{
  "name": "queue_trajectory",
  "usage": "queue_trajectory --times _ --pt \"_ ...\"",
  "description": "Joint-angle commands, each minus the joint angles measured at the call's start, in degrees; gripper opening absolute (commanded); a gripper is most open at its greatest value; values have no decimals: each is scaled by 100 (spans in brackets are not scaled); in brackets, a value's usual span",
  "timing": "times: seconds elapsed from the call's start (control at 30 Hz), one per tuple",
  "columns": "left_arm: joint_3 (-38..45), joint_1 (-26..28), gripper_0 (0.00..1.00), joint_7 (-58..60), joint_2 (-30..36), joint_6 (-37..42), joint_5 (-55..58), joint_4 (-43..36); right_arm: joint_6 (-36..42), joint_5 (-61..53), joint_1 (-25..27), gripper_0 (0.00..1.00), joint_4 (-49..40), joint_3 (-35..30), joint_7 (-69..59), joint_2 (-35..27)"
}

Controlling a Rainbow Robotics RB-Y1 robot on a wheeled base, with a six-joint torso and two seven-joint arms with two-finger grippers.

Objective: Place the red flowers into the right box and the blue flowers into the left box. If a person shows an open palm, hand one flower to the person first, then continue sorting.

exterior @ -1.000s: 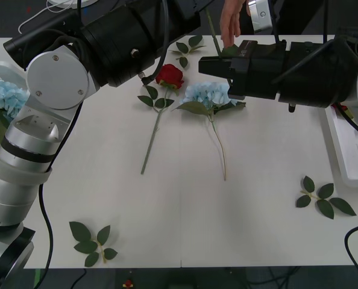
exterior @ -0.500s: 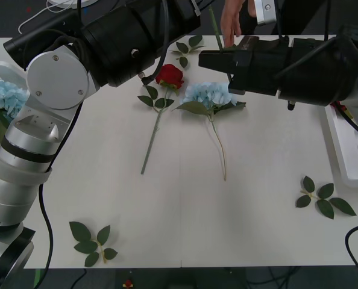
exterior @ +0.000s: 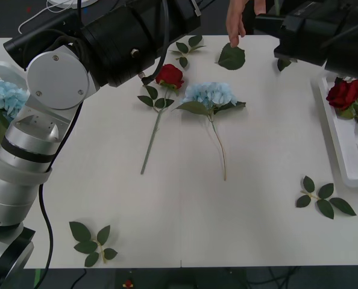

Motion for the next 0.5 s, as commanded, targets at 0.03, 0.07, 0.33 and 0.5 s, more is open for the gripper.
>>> queue_trajectory --times 0.03,0.07,0.33,0.5 --pt "-35 11 100 -114 -120 -80 47 -219 -641 572 -250 0 146 -149 154 -278" --pt "-35 11 100 -114 -120 -80 47 -219 -834 748 -250 0 207 -140 154 -260" --pt "-35 11 100 -114 -120 -80 47 -219 -1555 1811 -373 0 787 -140 224 136" --pt "-35 11 100 -114 -120 -80 47 -219 -1907 2497 -523 0 1174 -140 268 478"
